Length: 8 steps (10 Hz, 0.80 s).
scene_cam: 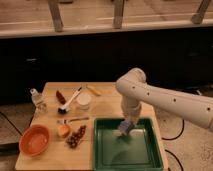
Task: Place sponge in tray
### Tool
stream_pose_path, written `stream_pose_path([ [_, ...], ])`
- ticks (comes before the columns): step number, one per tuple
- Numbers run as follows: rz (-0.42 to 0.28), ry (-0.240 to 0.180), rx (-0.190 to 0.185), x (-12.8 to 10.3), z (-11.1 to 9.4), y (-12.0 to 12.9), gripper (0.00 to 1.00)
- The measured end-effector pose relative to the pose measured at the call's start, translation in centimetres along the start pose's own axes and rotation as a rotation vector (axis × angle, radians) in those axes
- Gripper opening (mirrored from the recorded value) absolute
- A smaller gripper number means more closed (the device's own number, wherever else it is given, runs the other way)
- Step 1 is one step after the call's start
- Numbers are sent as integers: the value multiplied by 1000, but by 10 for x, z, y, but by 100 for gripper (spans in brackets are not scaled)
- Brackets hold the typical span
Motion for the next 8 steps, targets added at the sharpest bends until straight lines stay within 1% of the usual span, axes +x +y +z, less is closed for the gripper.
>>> stream_pose_path([
  [4, -27, 1, -5, 0, -2, -2, 20],
  [5, -32, 2, -5, -1, -3, -3, 17],
  [8, -49, 5, -7, -2, -4, -3, 15],
])
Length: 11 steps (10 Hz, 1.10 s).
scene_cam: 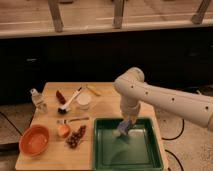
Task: Place sponge in tray
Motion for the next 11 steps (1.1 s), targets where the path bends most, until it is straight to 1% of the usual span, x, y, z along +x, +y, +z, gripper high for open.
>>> stream_pose_path([
  [11, -56, -4, -7, -2, -4, -1, 15],
])
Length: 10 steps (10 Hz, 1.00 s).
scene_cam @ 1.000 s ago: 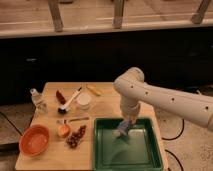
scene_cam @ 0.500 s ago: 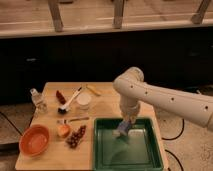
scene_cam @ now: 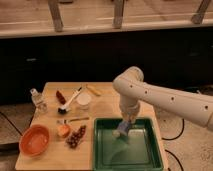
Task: Place sponge in tray
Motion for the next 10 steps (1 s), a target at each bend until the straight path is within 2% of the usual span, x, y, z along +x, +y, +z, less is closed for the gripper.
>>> stream_pose_path([
  [3, -17, 0, -3, -1, 0, -1, 15],
  [5, -26, 1, -5, -1, 0, -1, 20],
  [10, -53, 2, -9, -3, -2, -2, 21],
])
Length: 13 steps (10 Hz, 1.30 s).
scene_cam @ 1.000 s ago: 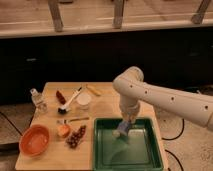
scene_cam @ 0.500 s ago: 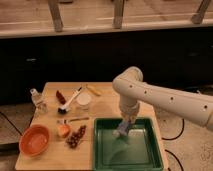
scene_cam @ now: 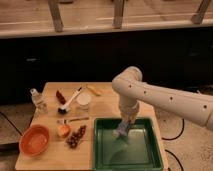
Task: Place sponge in tray
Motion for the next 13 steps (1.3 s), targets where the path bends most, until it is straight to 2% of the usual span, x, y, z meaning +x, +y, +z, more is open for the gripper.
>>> stream_pose_path([
  [13, -57, -1, -8, -5, -2, -4, 21],
])
